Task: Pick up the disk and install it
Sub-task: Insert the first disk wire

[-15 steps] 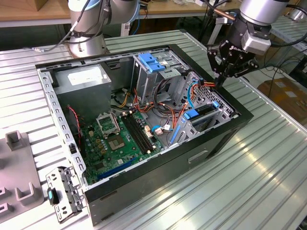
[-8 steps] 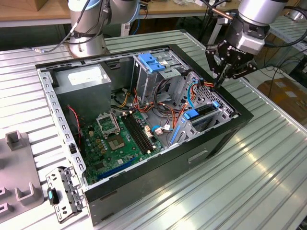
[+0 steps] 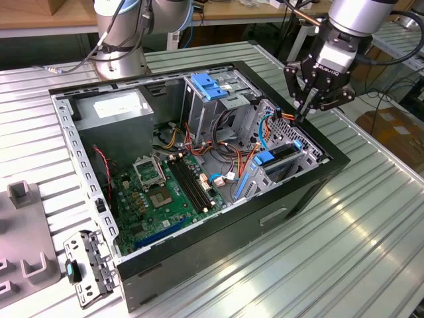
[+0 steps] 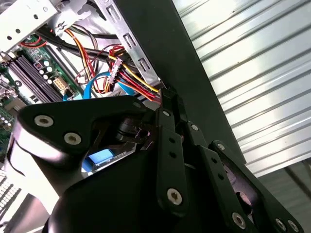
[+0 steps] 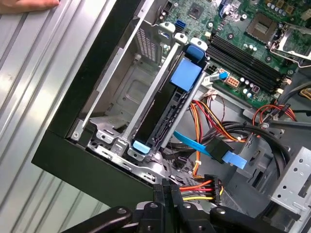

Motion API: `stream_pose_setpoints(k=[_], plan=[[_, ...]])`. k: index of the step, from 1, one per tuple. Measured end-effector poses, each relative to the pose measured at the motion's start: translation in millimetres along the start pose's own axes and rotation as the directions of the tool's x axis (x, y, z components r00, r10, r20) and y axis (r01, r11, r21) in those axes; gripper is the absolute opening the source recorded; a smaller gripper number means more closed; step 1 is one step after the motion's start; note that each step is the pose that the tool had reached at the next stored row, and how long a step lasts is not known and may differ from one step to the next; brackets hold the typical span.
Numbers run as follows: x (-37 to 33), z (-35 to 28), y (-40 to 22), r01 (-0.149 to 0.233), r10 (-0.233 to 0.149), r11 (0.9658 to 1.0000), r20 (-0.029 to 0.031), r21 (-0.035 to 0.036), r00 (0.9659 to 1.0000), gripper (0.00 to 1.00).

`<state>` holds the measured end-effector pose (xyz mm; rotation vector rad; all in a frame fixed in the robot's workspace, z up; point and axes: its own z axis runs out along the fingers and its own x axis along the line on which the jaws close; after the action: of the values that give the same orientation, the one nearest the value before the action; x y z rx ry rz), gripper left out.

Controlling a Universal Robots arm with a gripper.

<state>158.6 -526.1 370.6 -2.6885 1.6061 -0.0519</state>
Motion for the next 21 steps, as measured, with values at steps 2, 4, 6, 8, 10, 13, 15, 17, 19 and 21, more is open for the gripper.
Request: stream_pose_setpoints(k=[2,4,6,8,10,13,15,17,19,21], plan=[[0.0,0.0,0.1,-0.001,0.001,1.0,0.0,0.0,1.0,0.16],[0.0,0.0,0.1,-0.001,0.001,1.0,0.0,0.0,1.0,0.16],[0.0,0.0,0.1,-0.001,0.001,1.0,0.0,0.0,1.0,0.16],[0.0,0.0,0.1,-0.006,0.006,1.0,-0.0001,-0.0001,1.0,0.16],[-0.1,0.1,0.1,-0.024,0.024,0.9997,-0.0005,-0.0005,0.9997,0.16],[0.0,0.1,0.1,-0.056,0.056,0.9984,-0.0014,-0.0013,0.9984,0.16],[0.0,0.1,0.1,-0.059,0.059,0.9983,-0.0014,-0.0013,0.9983,0.16],[0.0,0.1,0.1,-0.061,0.061,0.9981,-0.0015,-0.0014,0.9981,0.16],[0.0,0.1,0.1,-0.064,0.064,0.998,-0.0016,-0.0014,0.998,0.16],[-0.1,0.1,0.1,-0.066,0.066,0.9978,-0.0016,-0.0015,0.9978,0.16]])
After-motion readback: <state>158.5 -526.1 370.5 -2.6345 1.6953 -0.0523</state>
